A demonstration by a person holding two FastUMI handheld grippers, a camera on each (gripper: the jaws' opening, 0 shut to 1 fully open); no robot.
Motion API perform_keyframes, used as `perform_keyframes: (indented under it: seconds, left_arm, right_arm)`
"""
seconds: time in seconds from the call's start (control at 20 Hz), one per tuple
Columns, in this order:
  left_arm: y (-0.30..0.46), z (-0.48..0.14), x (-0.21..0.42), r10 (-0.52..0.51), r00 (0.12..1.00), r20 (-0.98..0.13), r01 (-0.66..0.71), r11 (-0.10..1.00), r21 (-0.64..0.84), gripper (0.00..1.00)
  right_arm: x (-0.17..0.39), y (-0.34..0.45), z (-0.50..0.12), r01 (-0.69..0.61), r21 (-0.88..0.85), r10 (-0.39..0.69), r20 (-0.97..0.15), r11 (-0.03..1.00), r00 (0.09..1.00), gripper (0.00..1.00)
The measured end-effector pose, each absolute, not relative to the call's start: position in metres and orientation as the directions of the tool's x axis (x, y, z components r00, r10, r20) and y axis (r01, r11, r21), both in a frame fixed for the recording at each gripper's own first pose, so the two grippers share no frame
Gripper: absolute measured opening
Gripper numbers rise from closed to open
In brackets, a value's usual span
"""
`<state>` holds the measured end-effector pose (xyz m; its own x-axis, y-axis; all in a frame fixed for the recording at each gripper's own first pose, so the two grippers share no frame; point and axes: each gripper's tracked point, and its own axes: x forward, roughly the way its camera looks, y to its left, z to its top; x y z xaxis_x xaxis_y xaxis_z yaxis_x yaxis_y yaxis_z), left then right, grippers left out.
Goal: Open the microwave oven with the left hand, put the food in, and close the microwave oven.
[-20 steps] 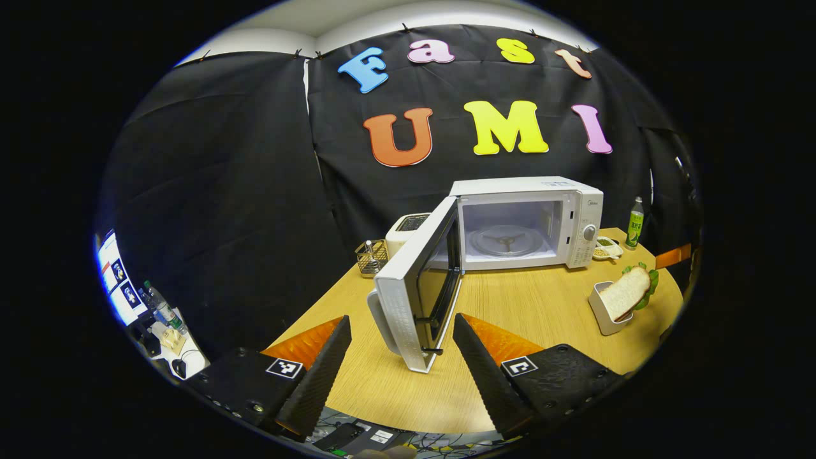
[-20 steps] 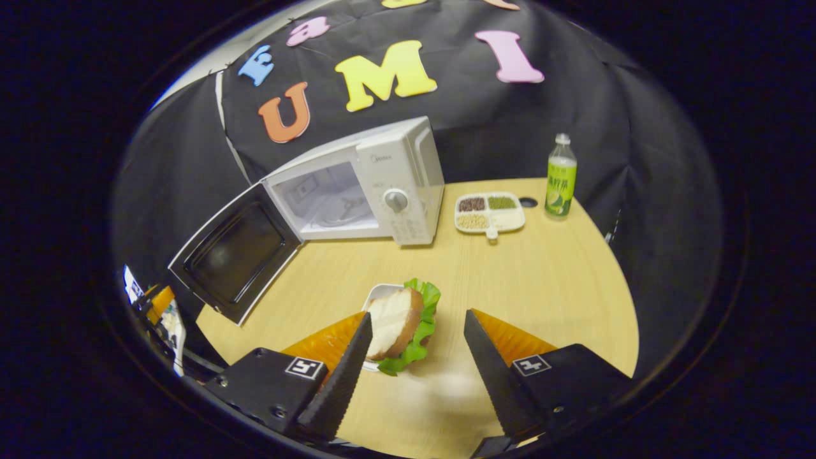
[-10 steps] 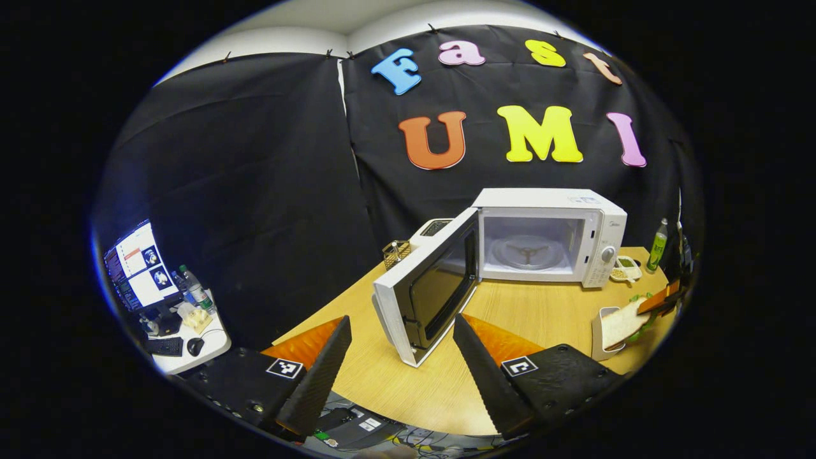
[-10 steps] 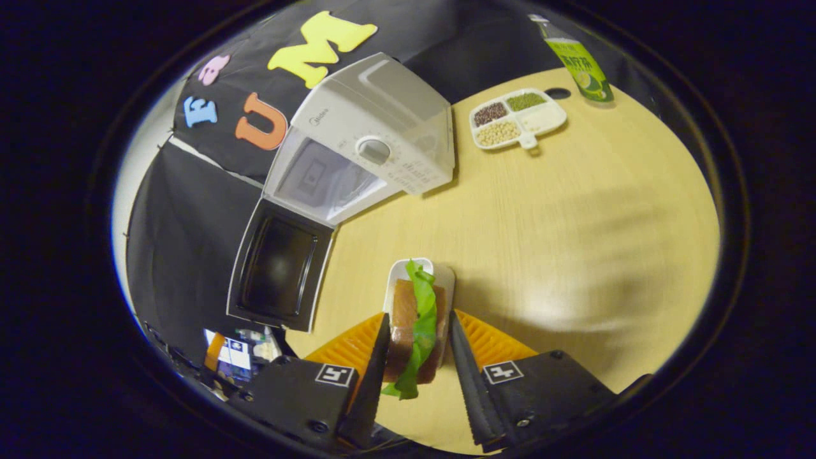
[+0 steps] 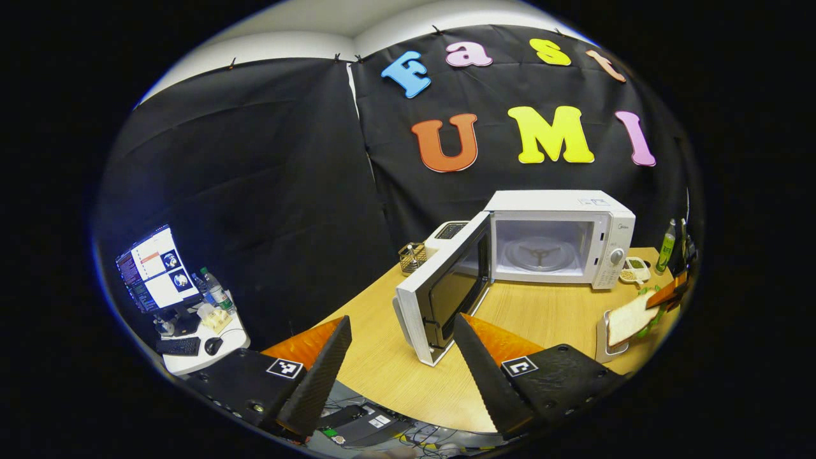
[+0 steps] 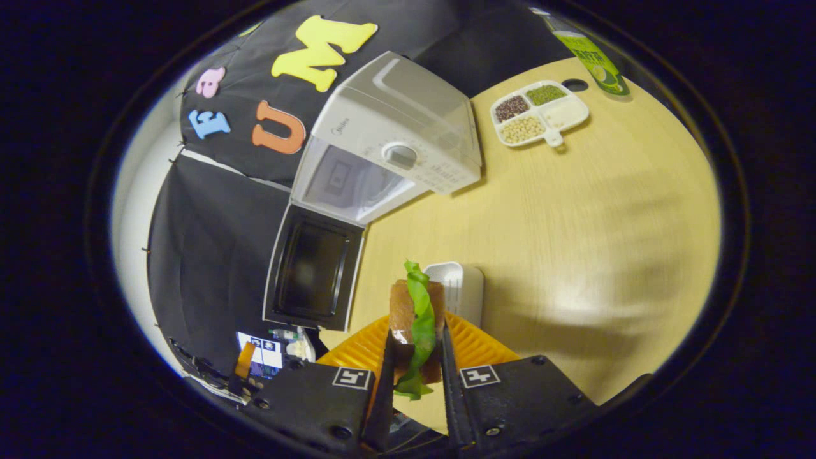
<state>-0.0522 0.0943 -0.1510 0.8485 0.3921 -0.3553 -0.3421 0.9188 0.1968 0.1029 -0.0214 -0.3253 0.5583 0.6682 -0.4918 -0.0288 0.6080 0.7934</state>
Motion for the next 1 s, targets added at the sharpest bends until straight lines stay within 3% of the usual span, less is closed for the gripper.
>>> perform_keyframes:
  seconds: [0.3, 0.5, 0.65, 0.7, 1.0]
  left_arm:
    - [0.102, -0.147, -0.036, 0.318, 0.882, -0.347, -0.269, 0.945, 0.185, 0.97]
    - [0.111, -0.143, -0.025, 0.236, 0.904, -0.356, -0.186, 0.968, 0.171, 0.97]
    - [0.123, -0.137, -0.018, 0.179, 0.916, -0.358, -0.133, 0.98, 0.149, 0.97]
    - [0.129, -0.135, -0.018, 0.166, 0.918, -0.359, -0.118, 0.982, 0.15, 0.97]
    - [0.166, -0.127, -0.008, 0.124, 0.919, -0.373, -0.068, 0.985, 0.16, 0.97]
  right_arm:
    - [0.128, 0.008, -0.262, -0.047, 0.831, 0.64, -0.39, 0.554, 0.662, 0.29]
    - [0.162, 0.042, -0.24, -0.028, 0.839, 0.565, -0.341, 0.544, 0.751, 0.29]
    - [0.194, 0.068, -0.23, 0.003, 0.849, 0.468, -0.294, 0.528, 0.833, 0.29]
    - [0.205, 0.076, -0.232, 0.022, 0.849, 0.428, -0.288, 0.527, 0.857, 0.37]
    - [0.28, 0.116, -0.258, 0.173, 0.861, 0.19, -0.294, 0.479, 0.937, 0.37]
